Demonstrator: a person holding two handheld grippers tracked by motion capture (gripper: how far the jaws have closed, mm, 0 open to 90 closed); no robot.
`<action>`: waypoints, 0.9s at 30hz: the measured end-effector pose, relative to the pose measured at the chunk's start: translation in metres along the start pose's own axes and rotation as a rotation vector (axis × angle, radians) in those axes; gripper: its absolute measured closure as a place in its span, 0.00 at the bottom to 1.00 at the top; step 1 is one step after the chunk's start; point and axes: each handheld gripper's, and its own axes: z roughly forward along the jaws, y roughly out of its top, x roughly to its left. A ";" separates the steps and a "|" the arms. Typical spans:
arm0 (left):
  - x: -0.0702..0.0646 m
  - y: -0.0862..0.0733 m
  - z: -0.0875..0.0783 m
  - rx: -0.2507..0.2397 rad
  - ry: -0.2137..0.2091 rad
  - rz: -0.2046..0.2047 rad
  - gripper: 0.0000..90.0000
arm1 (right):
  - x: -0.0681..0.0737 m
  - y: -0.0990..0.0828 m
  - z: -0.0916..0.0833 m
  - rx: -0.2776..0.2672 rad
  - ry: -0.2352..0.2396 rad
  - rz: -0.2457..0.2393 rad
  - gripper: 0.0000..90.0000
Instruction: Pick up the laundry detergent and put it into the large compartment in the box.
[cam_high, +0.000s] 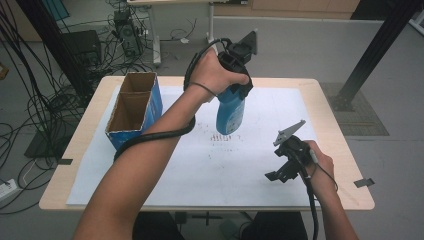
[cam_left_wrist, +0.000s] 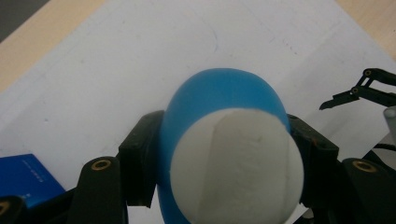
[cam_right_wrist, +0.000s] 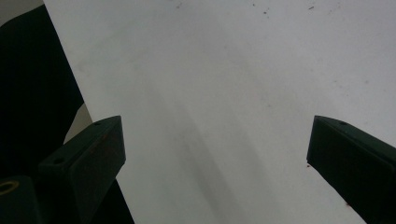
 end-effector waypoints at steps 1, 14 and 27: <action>0.000 0.001 -0.005 -0.005 0.002 0.002 0.42 | 0.000 0.000 0.000 0.000 -0.003 0.000 0.05; 0.004 0.021 -0.065 -0.038 -0.009 0.013 0.42 | 0.001 0.003 0.001 -0.003 -0.005 -0.001 0.05; 0.005 0.032 -0.104 -0.062 0.015 -0.014 0.42 | 0.001 0.004 0.003 -0.002 -0.002 -0.003 0.05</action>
